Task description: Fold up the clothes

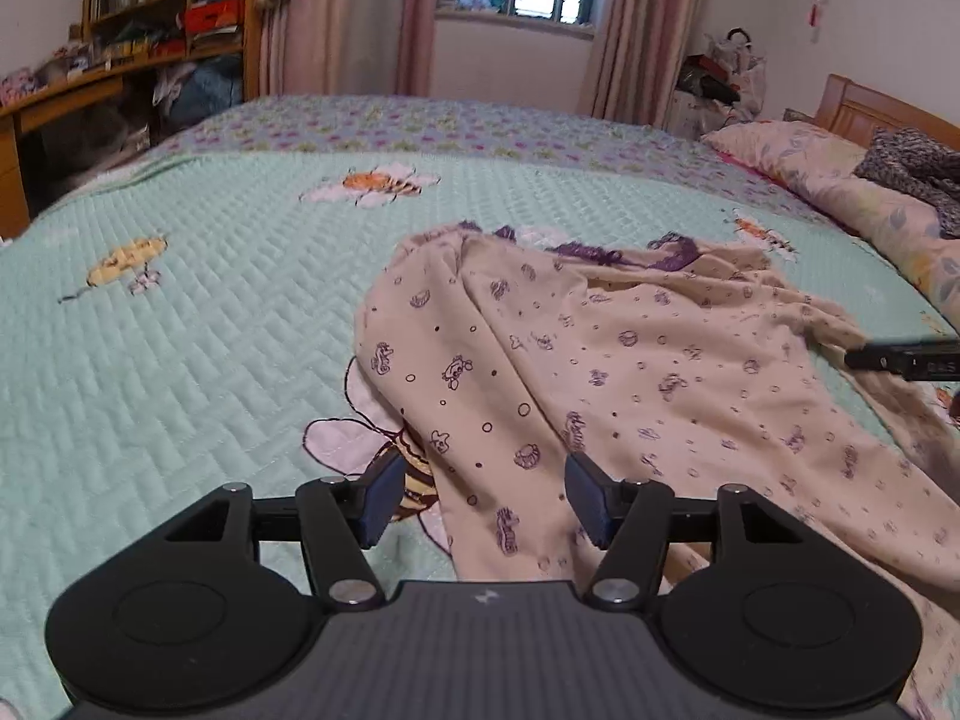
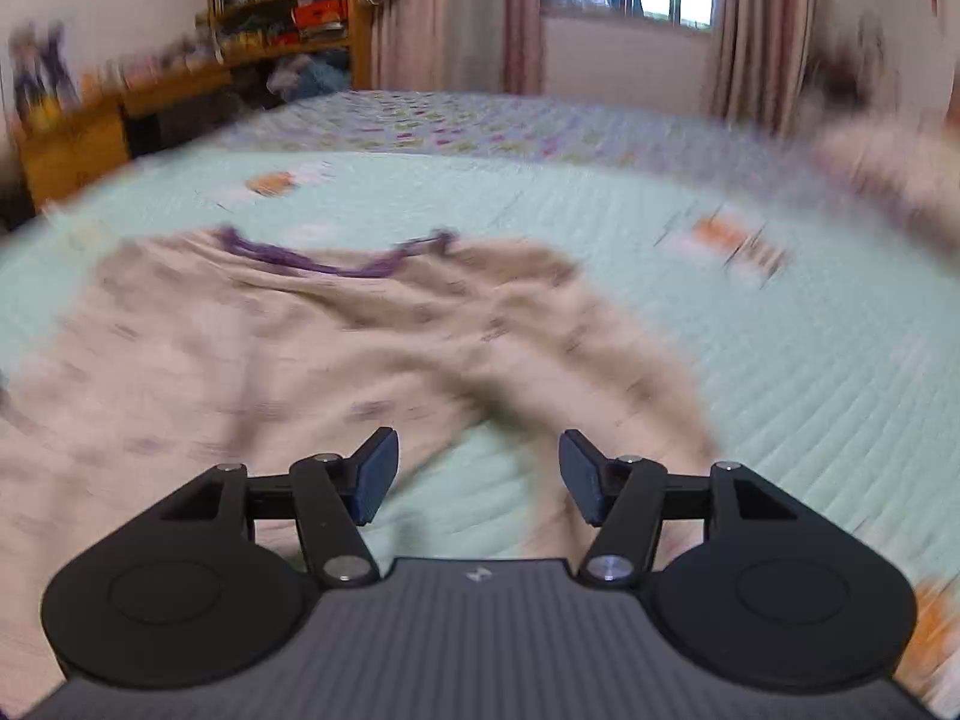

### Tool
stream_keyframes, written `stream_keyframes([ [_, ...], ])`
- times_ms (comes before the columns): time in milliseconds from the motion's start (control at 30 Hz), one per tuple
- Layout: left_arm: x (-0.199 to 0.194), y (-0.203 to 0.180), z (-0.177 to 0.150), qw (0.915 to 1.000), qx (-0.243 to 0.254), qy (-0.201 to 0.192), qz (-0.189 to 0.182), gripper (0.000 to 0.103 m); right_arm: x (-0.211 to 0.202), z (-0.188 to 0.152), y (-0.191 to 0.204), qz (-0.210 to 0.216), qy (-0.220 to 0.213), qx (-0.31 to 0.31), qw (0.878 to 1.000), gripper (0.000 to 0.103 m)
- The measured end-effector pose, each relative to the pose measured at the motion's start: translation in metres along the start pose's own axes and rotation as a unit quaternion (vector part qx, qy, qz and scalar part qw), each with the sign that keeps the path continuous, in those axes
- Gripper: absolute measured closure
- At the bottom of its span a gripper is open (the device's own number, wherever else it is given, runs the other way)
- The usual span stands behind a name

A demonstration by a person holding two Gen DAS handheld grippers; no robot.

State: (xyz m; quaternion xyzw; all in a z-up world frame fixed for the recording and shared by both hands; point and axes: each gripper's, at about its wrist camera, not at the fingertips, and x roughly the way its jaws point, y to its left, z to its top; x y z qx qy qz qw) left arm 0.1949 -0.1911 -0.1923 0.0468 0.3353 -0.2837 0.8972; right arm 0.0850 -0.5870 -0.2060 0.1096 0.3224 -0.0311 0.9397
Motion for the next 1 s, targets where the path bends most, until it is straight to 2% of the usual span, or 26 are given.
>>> stream_keyframes([
  [33,-0.009,0.003,-0.005,1.0,-0.003,0.002,-0.006,0.04,-0.01,-0.01,0.001,0.03,0.006,0.026,0.999,0.042],
  [100,-0.026,0.005,-0.013,0.9996,-0.015,0.008,-0.024,0.04,-0.034,-0.033,0.002,0.055,0.01,0.058,0.997,0.042],
  [233,-0.067,-0.001,-0.036,0.9958,-0.053,0.019,-0.072,0.04,-0.095,-0.093,-0.001,0.046,0.013,0.105,0.993,0.041],
  [333,-0.083,-0.019,-0.056,0.9948,-0.057,0.036,-0.077,0.037,-0.136,-0.133,-0.007,0.041,-0.004,0.165,0.985,0.041],
  [433,-0.099,-0.036,-0.075,0.9934,-0.06,0.052,-0.082,0.034,-0.166,-0.16,0.0,0.059,-0.035,0.228,0.971,0.041],
  [533,-0.11,-0.051,-0.095,0.9923,-0.061,0.071,-0.081,0.034,-0.181,-0.172,0.029,0.078,-0.043,0.228,0.97,0.041],
  [633,-0.095,-0.05,-0.117,0.9923,-0.064,0.097,-0.041,0.034,-0.19,-0.176,0.062,0.088,-0.041,0.177,0.979,0.04],
  [667,-0.089,-0.046,-0.12,0.9913,-0.073,0.105,-0.029,0.034,-0.192,-0.177,0.072,0.089,-0.039,0.162,0.982,0.04],
  [767,-0.076,-0.04,-0.117,0.9885,-0.108,0.102,-0.028,0.035,-0.197,-0.178,0.081,0.094,-0.039,0.159,0.982,0.04],
  [800,-0.073,-0.042,-0.113,0.9885,-0.108,0.102,-0.028,0.037,-0.2,-0.178,0.082,0.095,-0.042,0.165,0.981,0.039],
  [833,-0.072,-0.04,-0.111,0.9884,-0.112,0.099,-0.024,0.047,-0.203,-0.178,0.082,0.094,-0.045,0.169,0.98,0.038],
  [867,-0.072,-0.037,-0.109,0.9882,-0.118,0.095,-0.018,0.065,-0.206,-0.178,0.081,0.09,-0.048,0.173,0.98,0.037],
  [900,-0.072,-0.033,-0.107,0.9879,-0.124,0.092,-0.012,0.073,-0.208,-0.178,0.08,0.08,-0.049,0.175,0.98,0.036],
  [933,-0.072,-0.03,-0.106,0.9876,-0.13,0.088,-0.005,0.093,-0.21,-0.177,0.078,0.07,-0.05,0.178,0.98,0.035],
  [967,-0.072,-0.026,-0.104,0.9871,-0.136,0.085,0.001,0.1,-0.211,-0.176,0.077,0.061,-0.05,0.18,0.98,0.035],
  [1000,-0.072,-0.023,-0.102,0.9866,-0.142,0.081,0.007,0.1,-0.214,-0.175,0.076,0.053,-0.051,0.182,0.981,0.035],
])
